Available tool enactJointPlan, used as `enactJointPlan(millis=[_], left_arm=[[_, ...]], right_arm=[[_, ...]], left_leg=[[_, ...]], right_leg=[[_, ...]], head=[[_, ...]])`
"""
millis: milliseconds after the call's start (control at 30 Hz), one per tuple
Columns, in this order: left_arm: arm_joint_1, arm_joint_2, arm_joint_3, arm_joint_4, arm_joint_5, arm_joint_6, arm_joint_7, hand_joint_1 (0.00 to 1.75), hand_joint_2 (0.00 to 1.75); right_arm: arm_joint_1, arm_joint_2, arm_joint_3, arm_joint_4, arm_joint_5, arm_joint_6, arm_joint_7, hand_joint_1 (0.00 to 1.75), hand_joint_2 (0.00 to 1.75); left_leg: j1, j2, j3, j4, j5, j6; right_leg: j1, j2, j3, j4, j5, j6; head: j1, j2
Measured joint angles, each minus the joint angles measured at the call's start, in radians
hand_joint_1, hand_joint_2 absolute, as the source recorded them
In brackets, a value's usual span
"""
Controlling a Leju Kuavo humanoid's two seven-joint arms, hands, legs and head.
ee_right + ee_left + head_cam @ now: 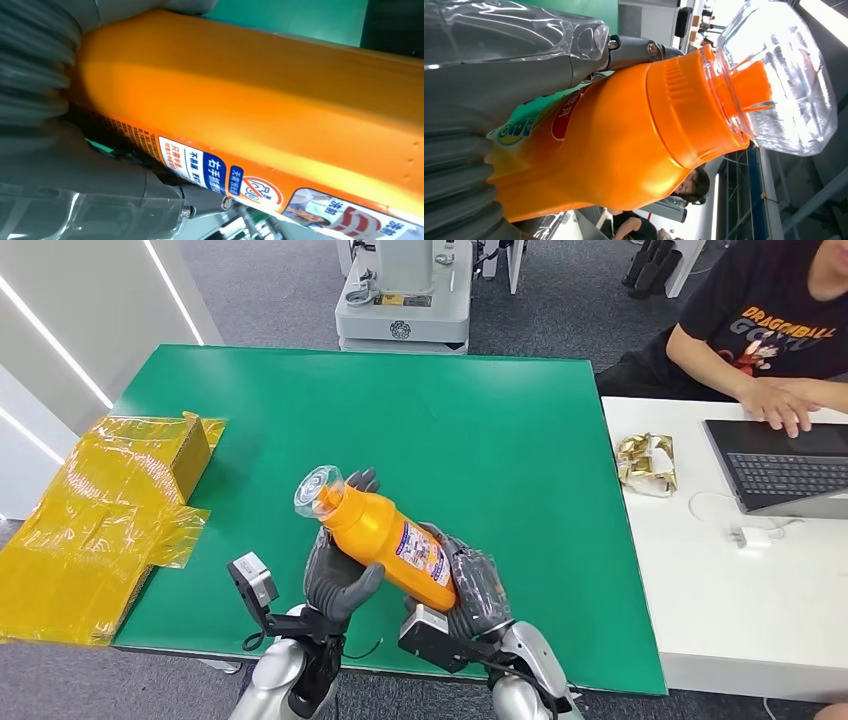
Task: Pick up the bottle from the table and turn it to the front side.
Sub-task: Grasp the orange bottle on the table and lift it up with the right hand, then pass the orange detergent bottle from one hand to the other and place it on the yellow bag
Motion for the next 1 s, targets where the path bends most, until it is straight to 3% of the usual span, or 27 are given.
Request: enactJointPlan(millis=[367, 1000], left_arm=[[-0.015, -0.002, 0.036, 0.034, -0.007, -0.005, -0.004, 0.00, 1.75], [-0.014, -0.003, 0.106, 0.043, -0.053, 0.073, -0.022, 0.00, 1.75]], right_arm=[[-0.048, 0.001, -0.003, 0.035, -0.014, 0.180, -0.080, 1.75, 1.75], [-0.140, 0.003, 0.028, 0.141, -0.011, 0.222, -0.100, 1.75, 1.75]], left_leg=[[0.000, 0.000, 0.000, 0.000, 0.000, 0.000], [0.000, 0.001, 0.000, 0.000, 0.000, 0.000]], right_leg=[[0.000, 0.001, 0.000, 0.000, 0.000, 0.000], [0.000, 0.001, 0.000, 0.000, 0.000, 0.000]], head=[[0.000, 0.000], [0.000, 0.000]])
